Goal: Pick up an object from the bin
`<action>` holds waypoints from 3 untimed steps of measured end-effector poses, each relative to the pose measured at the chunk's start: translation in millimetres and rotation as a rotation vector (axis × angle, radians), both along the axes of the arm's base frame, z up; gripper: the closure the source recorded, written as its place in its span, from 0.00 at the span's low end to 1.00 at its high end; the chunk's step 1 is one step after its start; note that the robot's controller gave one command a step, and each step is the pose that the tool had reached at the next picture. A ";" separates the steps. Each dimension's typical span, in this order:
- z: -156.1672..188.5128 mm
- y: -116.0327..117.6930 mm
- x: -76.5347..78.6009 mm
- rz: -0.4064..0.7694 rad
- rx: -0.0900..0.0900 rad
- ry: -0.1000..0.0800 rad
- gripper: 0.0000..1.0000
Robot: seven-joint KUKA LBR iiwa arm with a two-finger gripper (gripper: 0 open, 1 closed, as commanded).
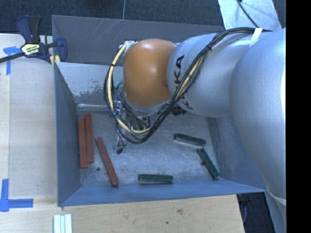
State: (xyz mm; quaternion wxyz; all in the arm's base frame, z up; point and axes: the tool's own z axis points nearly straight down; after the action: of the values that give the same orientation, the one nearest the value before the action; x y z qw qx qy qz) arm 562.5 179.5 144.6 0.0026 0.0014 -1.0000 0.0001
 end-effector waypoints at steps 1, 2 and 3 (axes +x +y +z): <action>-75.9 -118.1 -7.4 0.323 -0.001 -0.004 0.00; 45.5 -137.9 65.9 0.329 0.000 -0.015 0.00; 14.1 -200.9 23.0 0.311 -0.001 -0.003 0.00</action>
Offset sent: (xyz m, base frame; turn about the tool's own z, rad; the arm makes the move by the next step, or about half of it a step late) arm -0.0075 -0.1143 -0.0746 -0.3282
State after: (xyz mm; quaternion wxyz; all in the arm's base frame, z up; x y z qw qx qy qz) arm 585.6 -21.3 158.6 0.0010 0.1563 -0.9877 0.0011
